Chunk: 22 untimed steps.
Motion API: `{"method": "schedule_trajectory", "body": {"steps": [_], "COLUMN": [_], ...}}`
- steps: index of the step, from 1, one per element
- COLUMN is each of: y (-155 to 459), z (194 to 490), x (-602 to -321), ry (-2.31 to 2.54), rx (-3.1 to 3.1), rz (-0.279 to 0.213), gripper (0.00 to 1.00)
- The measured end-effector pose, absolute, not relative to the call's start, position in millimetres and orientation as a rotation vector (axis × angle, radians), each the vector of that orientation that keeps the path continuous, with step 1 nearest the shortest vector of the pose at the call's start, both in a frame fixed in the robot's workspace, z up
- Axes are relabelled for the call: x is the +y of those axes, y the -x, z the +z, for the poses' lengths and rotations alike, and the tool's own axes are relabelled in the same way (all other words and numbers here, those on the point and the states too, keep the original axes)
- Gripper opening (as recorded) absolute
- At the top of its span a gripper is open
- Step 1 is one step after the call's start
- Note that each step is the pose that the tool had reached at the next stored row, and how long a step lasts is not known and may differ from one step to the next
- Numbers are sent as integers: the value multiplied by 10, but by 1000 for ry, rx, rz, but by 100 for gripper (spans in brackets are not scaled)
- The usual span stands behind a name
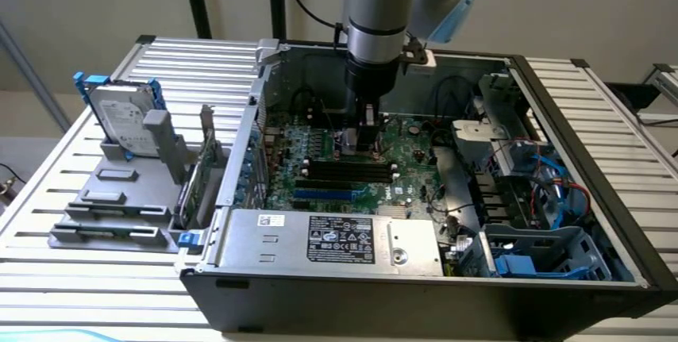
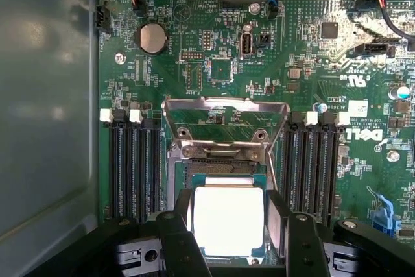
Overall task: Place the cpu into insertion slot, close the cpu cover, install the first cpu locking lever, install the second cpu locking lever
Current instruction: 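Place the cpu into insertion slot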
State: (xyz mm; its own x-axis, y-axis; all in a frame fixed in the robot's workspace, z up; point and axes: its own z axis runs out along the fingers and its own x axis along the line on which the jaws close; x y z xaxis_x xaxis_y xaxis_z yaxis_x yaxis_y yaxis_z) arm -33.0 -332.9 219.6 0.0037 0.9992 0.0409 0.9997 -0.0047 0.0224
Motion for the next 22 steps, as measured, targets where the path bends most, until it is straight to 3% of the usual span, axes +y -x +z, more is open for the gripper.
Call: {"method": "schedule_trajectory", "body": {"steps": [22], "y": [320], "z": [2045], "x": [-3297], "ry": [2240], "rx": [-2179], "rz": [-65], "gripper": [54]}}
